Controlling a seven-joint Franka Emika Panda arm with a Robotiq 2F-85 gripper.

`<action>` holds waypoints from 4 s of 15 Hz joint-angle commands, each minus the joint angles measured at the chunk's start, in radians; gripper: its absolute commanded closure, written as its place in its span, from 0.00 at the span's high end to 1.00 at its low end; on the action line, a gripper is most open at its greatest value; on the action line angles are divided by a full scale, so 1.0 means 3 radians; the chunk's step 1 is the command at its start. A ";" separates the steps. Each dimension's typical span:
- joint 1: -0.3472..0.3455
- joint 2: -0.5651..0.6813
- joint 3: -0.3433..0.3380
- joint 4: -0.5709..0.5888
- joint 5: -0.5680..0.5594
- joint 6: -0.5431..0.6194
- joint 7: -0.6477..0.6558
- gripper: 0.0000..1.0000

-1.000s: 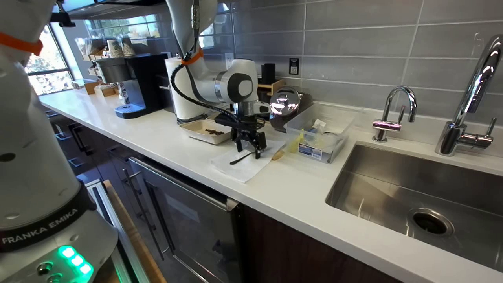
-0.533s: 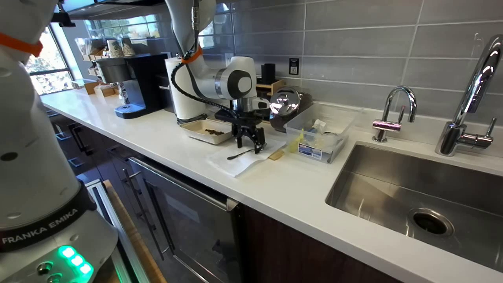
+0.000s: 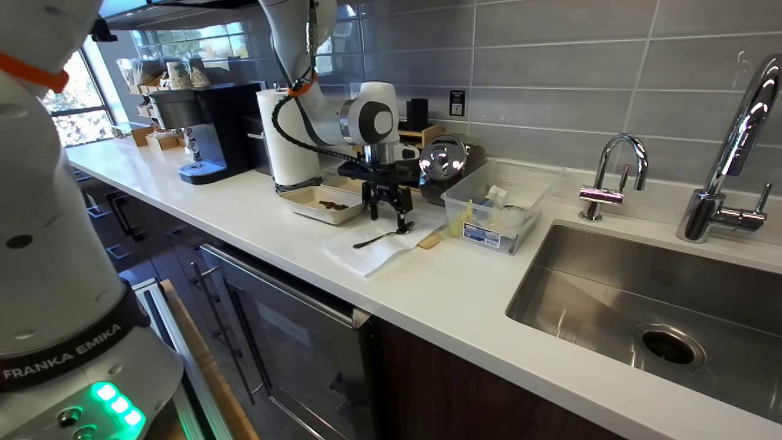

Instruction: Rotate the white napkin to the right.

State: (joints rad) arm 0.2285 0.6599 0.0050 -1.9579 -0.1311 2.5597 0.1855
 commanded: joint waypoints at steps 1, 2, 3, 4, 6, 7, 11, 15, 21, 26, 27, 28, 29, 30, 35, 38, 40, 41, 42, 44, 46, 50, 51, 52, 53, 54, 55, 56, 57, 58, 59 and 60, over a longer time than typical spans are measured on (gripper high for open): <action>0.0123 0.0090 -0.0088 0.0200 -0.0035 -0.0257 0.0192 1.00; 0.0161 0.0048 -0.0112 0.0193 -0.0004 -0.0370 0.0327 1.00; 0.0183 0.0015 -0.0121 0.0191 0.0018 -0.0465 0.0437 1.00; 0.0188 -0.0033 -0.0096 0.0187 0.0087 -0.0607 0.0564 1.00; 0.0181 -0.0087 -0.0055 0.0176 0.0168 -0.0770 0.0749 1.00; 0.0141 -0.0106 -0.0021 0.0146 0.0221 -0.0741 0.0760 1.00; 0.0004 -0.0217 0.0009 -0.0146 0.0364 -0.0318 0.0635 1.00; -0.0055 -0.0289 -0.0130 -0.0507 0.0362 0.0226 0.0729 1.00; -0.0203 -0.0263 -0.0106 -0.0750 0.0505 0.0642 0.0583 1.00; -0.0356 -0.0175 0.0064 -0.0705 0.0652 0.0764 0.0289 1.00; -0.0365 -0.0162 0.0075 -0.0684 0.0646 0.0752 0.0245 1.00; -0.0373 -0.0154 0.0082 -0.0668 0.0637 0.0730 0.0212 1.00; -0.0385 -0.0144 0.0094 -0.0651 0.0631 0.0723 0.0169 1.00; -0.0372 -0.0129 0.0080 -0.0623 0.0610 0.0696 0.0156 1.00; -0.0271 -0.0041 0.0000 -0.0464 0.0554 0.0590 0.0213 1.00; -0.0217 0.0022 -0.0032 -0.0342 0.0539 0.0596 0.0252 1.00; -0.0198 0.0072 -0.0026 -0.0249 0.0534 0.0574 0.0233 1.00; -0.0199 0.0098 -0.0004 -0.0206 0.0523 0.0561 0.0189 1.00; -0.0169 0.0123 -0.0015 -0.0159 0.0487 0.0546 0.0175 1.00; -0.0124 0.0170 -0.0026 -0.0068 0.0456 0.0526 0.0169 1.00; -0.0092 0.0213 -0.0034 0.0017 0.0435 0.0524 0.0159 1.00; -0.0059 0.0293 -0.0044 0.0168 0.0407 0.0500 0.0106 1.00; -0.0059 0.0309 -0.0042 0.0197 0.0403 0.0486 0.0092 1.00; -0.0050 0.0322 -0.0051 0.0221 0.0394 0.0485 0.0088 1.00; -0.0045 0.0330 -0.0059 0.0241 0.0389 0.0479 0.0086 1.00; -0.0034 0.0333 -0.0078 0.0251 0.0381 0.0477 0.0104 1.00; -0.0038 0.0334 -0.0079 0.0260 0.0389 0.0475 0.0112 1.00; -0.0042 0.0326 -0.0080 0.0259 0.0397 0.0460 0.0118 1.00; -0.0052 0.0310 -0.0069 0.0248 0.0411 0.0440 0.0118 1.00; -0.0086 0.0263 -0.0026 0.0202 0.0448 0.0415 0.0100 1.00; -0.0099 0.0197 0.0002 0.0135 0.0479 0.0403 0.0105 1.00; -0.0110 0.0096 0.0037 0.0044 0.0501 0.0375 0.0091 1.00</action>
State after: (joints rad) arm 0.2029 0.7260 -0.0038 -1.9089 0.0026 2.7136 0.2139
